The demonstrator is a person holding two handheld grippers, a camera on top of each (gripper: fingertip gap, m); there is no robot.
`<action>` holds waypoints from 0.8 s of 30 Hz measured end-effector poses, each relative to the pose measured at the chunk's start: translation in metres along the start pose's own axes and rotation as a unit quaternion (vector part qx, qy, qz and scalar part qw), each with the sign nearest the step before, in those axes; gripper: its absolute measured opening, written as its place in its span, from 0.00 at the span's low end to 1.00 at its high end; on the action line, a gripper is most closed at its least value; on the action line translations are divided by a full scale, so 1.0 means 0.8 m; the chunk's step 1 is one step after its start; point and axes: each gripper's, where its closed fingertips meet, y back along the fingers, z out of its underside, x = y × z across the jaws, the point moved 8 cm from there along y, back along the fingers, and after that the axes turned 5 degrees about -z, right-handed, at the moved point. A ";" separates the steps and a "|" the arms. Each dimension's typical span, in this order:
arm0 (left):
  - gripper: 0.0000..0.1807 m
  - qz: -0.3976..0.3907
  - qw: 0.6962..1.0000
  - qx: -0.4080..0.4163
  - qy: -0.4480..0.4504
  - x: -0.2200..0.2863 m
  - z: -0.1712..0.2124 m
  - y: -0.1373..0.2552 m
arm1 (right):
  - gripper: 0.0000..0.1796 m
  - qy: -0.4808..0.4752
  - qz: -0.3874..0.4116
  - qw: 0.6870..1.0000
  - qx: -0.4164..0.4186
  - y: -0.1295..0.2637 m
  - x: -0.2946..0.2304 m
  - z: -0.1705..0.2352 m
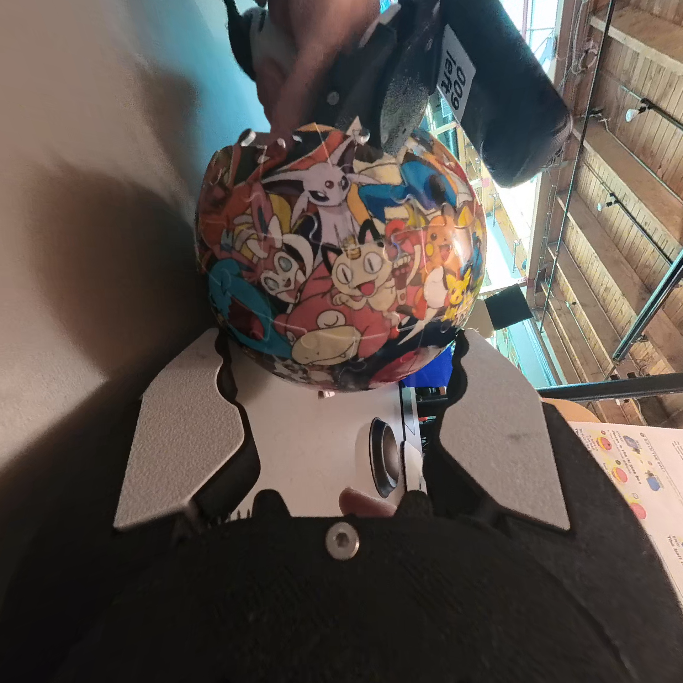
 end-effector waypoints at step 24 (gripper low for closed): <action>0.43 -0.234 0.970 0.007 0.065 -0.048 -0.007 -0.001 | 0.63 -0.009 0.000 1.000 0.001 0.000 -0.001 -0.002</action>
